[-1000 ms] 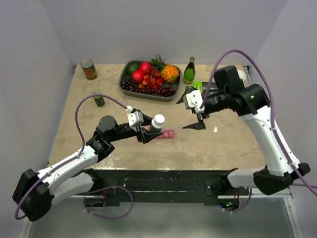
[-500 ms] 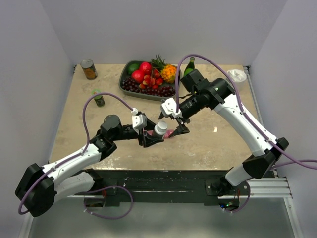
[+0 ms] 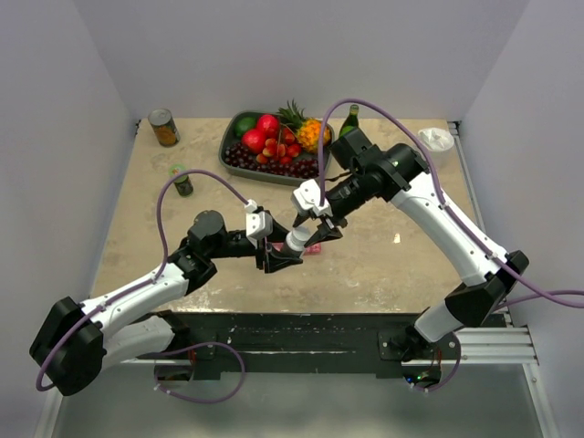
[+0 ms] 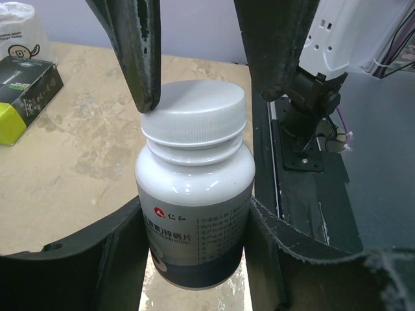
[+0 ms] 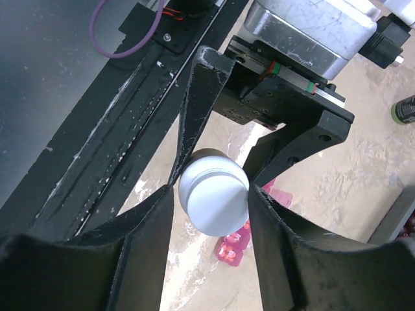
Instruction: Sort the pills into containers
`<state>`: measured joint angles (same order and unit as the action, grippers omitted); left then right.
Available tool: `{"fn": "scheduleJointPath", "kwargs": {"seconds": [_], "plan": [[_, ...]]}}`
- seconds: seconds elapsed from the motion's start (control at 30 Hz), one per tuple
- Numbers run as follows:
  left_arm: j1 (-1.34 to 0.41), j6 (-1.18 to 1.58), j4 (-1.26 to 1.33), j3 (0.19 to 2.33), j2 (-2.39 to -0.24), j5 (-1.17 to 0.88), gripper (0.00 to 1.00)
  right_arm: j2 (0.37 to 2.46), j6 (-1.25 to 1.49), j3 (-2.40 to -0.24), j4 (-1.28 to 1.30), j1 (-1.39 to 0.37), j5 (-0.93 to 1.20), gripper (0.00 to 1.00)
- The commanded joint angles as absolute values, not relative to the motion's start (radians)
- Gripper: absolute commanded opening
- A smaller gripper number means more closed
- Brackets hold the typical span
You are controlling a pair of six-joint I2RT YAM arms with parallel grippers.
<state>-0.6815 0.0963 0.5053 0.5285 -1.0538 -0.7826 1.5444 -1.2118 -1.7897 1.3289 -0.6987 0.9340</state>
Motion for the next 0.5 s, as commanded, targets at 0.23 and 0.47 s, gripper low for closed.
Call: {"fn": "scheduleJointPath", "kwargs": {"seconds": [0.23,0.47], "plan": [[-0.677,0.106,0.563,0.581,-1.054,-0.801,0.0,1.555,-1.147,-1.809,1.333,-0.715,0.914,0.5],[-0.676,0.106,0.565,0.581,-1.057,-0.805,0.0,1.543,-1.132,-1.819,1.319,-0.716,0.92,0.61]]}}
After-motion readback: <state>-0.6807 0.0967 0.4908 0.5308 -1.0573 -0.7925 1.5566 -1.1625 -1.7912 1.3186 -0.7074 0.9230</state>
